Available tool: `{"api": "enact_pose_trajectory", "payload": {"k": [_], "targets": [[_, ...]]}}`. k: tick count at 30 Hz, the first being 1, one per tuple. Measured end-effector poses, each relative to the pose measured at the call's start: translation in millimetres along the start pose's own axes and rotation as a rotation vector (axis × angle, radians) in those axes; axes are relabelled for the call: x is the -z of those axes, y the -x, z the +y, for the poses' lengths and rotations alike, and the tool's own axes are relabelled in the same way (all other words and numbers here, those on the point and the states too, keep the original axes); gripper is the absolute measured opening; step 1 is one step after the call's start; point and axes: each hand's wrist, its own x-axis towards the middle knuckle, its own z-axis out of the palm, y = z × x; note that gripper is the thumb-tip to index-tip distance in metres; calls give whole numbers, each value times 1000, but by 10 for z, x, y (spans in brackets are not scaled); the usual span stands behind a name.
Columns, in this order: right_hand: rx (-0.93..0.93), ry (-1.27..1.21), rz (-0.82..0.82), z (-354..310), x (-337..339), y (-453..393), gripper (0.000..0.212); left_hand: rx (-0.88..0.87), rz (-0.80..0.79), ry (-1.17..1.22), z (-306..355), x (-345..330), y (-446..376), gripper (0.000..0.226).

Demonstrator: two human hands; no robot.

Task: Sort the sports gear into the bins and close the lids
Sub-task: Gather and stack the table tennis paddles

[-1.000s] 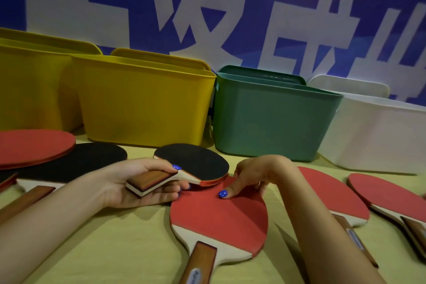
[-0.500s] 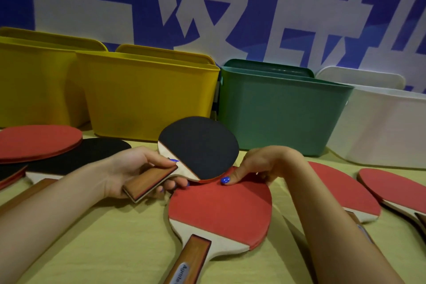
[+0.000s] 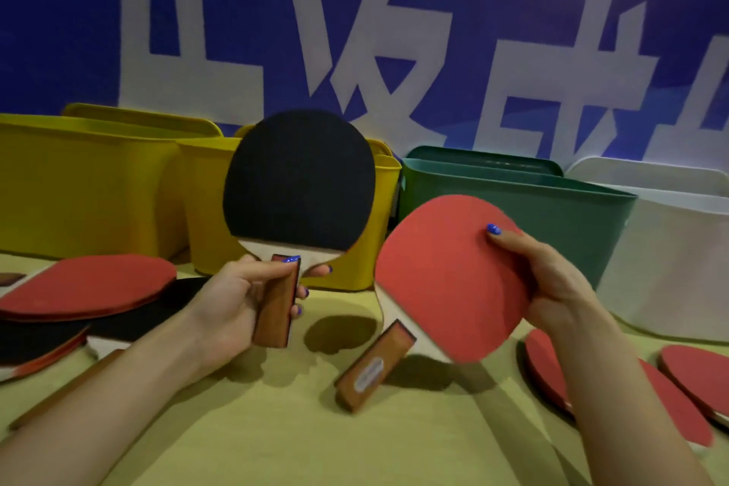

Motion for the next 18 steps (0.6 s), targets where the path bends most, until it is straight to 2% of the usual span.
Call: {"api": "enact_pose_trajectory", "payload": {"k": [2,4,6,8,12,16,18], "targets": [[119,-58,60,15,-44,4,15,-61,71,-59,-1,-11,2,25],[216,-42,120,46,-112,6,32,-135,162,-179,-31,-61,5,10],[303,-18,198,63,-174,11,27,-198,224,-326,-90,-80,-19,6],[357,-5,220,67,-206,30,26,-221,220,-404,-147,-98,-37,8],[439,76,159,79,-279,72,64,-181,160,-424,-293,-173,-46,12],[569,180,125,54,-431,138,61,-188,161,-405,-344,-180,-52,27],[613,213,129,51,-507,177,46,-197,175,-422,-314,-165,-47,38]]}}
